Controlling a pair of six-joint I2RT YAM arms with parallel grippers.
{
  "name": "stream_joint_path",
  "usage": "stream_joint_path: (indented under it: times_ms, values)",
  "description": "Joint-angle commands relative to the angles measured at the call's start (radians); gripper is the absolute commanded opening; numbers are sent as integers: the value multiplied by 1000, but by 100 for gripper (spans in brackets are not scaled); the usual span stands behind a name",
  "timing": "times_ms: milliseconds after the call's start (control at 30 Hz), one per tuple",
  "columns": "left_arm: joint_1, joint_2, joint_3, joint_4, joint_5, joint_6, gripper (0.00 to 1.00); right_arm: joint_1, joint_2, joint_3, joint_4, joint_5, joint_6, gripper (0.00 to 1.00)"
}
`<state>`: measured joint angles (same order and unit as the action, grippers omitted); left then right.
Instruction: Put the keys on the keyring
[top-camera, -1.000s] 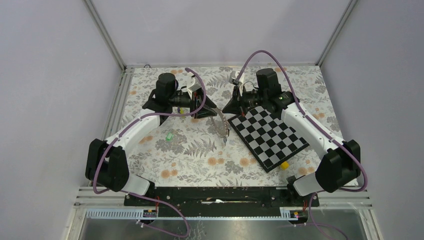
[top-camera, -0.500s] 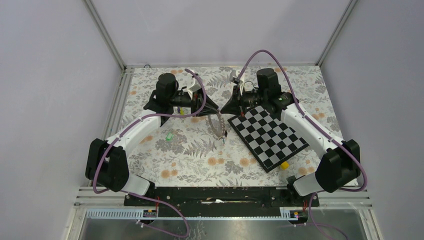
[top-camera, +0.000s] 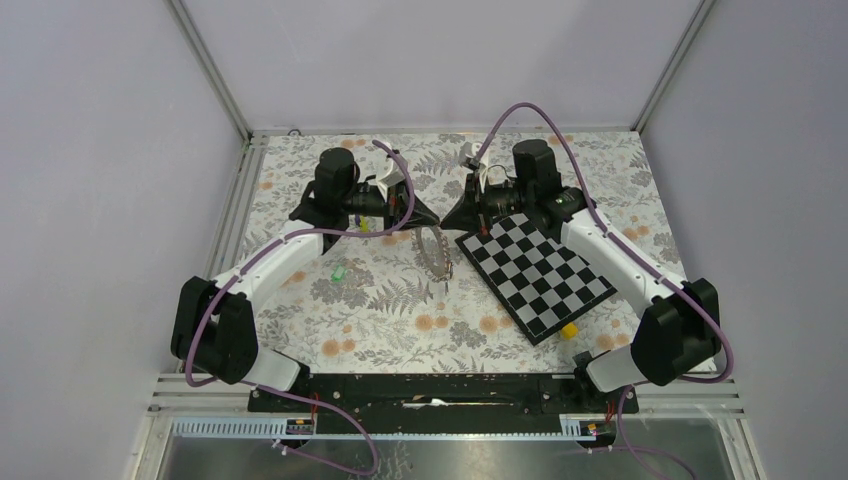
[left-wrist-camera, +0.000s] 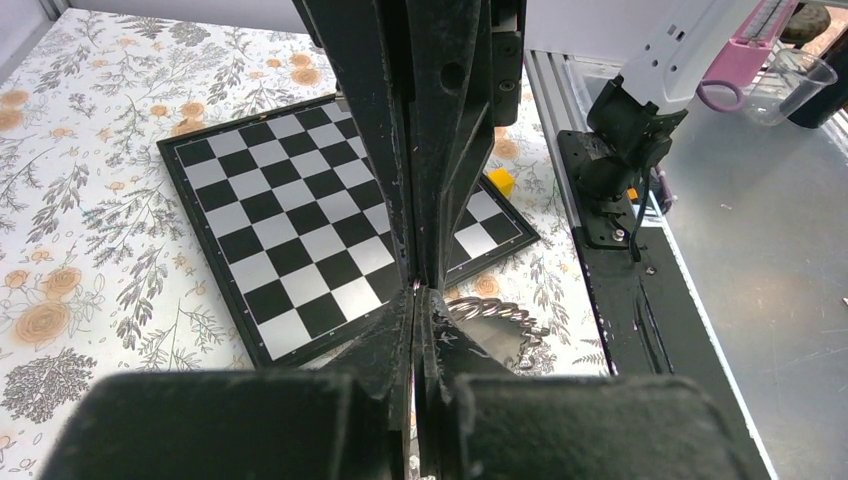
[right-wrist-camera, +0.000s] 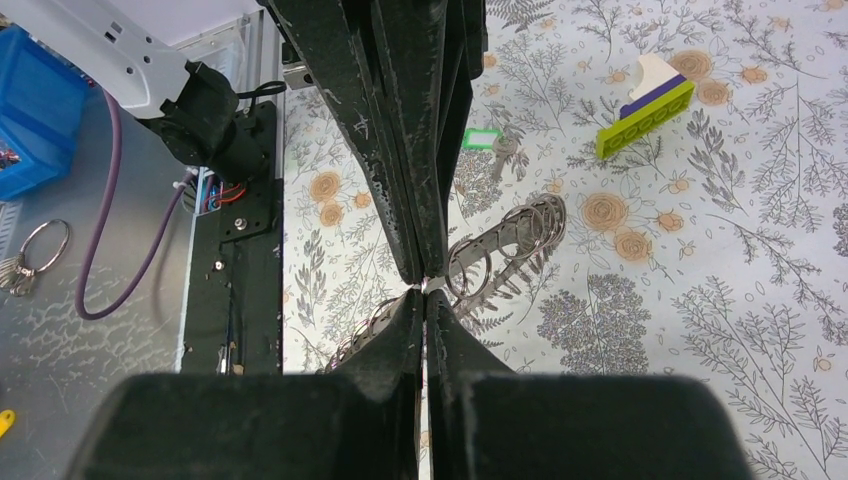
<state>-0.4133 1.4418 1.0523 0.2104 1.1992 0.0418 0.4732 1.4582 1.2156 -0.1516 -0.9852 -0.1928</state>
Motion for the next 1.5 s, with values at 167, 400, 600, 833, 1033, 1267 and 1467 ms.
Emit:
stream_joint_path:
  times_ms: [167,400,600,833,1033,1267,1467]
  values:
    - [-6,3,108,-230,-23,167,0,-9,-61,-15,37,23,-45,2]
    - [-40,36,277,-634,-143,413,0,-8,-95,-16,-46,142,-176,44]
    - [-57,23,295,-691,-190,493,0,-8,-110,-16,-72,135,-208,54]
    - [-75,35,292,-635,-159,418,0,-7,-95,-25,-57,57,-184,51]
    - [-82,23,273,-566,-170,336,0,-7,-83,-51,-39,-9,-172,44]
    - [-82,7,245,-562,-100,371,0,-7,-73,-67,-60,21,-243,41]
    - [-82,9,260,-698,-51,547,0,-7,-74,-55,-110,85,-330,40]
